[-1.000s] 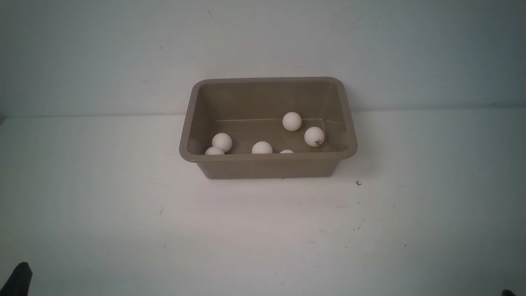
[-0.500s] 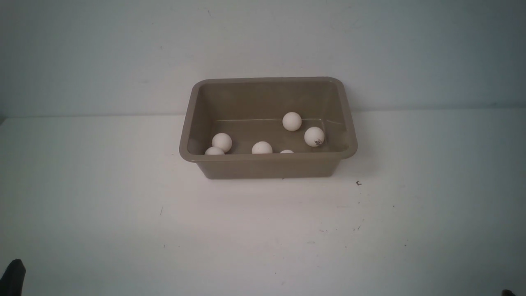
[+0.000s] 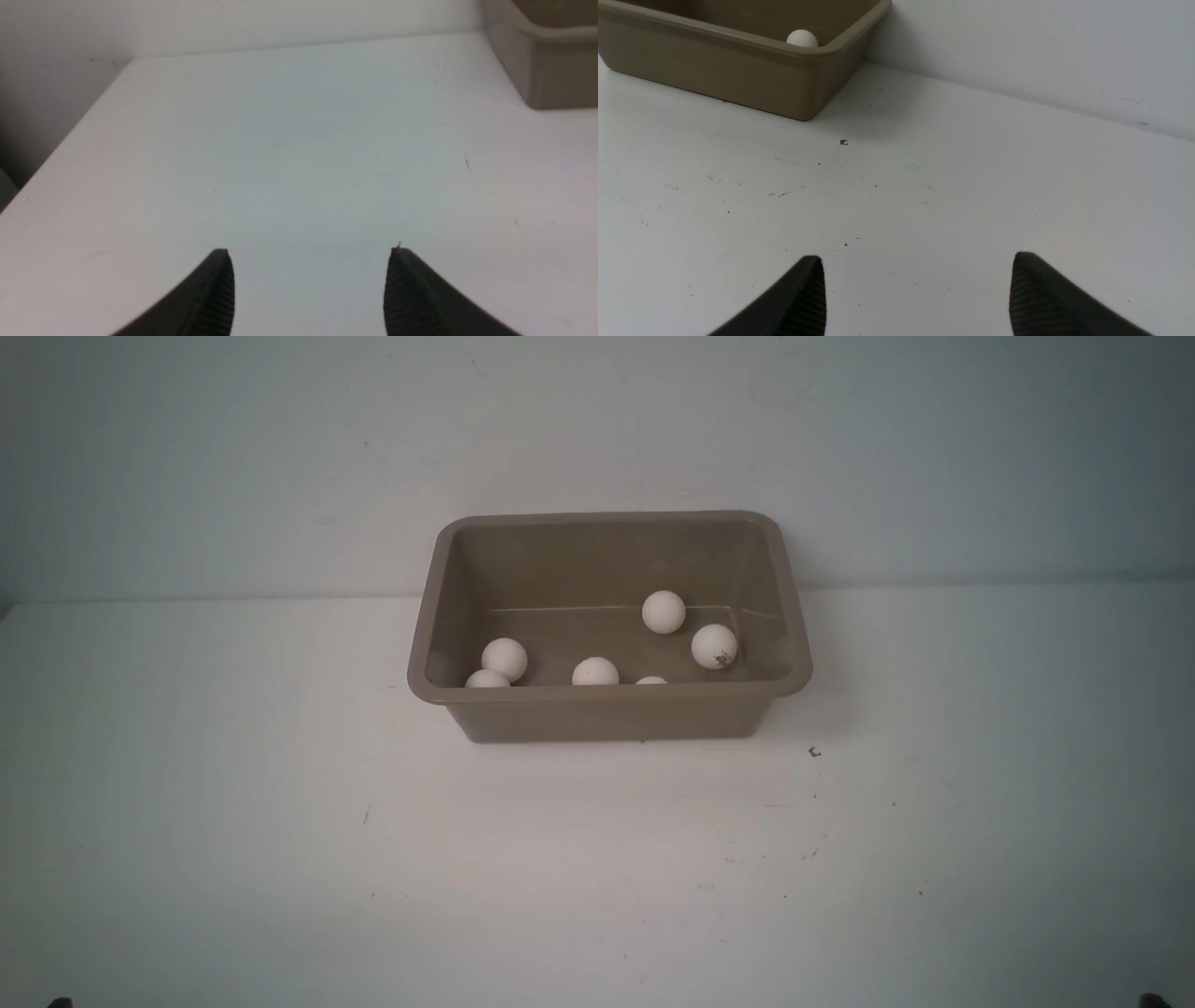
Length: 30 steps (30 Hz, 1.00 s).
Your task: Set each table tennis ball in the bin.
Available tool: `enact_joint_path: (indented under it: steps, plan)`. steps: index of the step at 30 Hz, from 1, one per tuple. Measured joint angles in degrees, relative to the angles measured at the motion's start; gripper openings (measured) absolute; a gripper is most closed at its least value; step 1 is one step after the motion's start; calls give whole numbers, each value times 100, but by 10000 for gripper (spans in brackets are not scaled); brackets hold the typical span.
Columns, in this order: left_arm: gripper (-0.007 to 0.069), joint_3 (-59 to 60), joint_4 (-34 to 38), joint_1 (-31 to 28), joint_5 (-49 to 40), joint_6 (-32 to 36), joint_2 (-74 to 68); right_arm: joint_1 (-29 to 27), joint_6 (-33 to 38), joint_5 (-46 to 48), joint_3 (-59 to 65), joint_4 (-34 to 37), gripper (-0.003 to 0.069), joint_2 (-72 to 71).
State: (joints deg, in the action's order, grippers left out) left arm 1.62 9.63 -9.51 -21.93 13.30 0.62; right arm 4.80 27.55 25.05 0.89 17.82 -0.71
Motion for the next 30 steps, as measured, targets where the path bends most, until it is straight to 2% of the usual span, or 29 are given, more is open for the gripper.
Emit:
enact_joint_path:
  steps: [19,24,30]
  plan:
    - [394,-17,-49,278,-78,-19,0,0,0,0,0,0,482,0]
    - [394,-17,-151,278,-78,-322,0,0,0,0,0,0,482,0]
    - [394,-17,-501,278,-73,-1013,0,0,0,0,0,0,482,0]
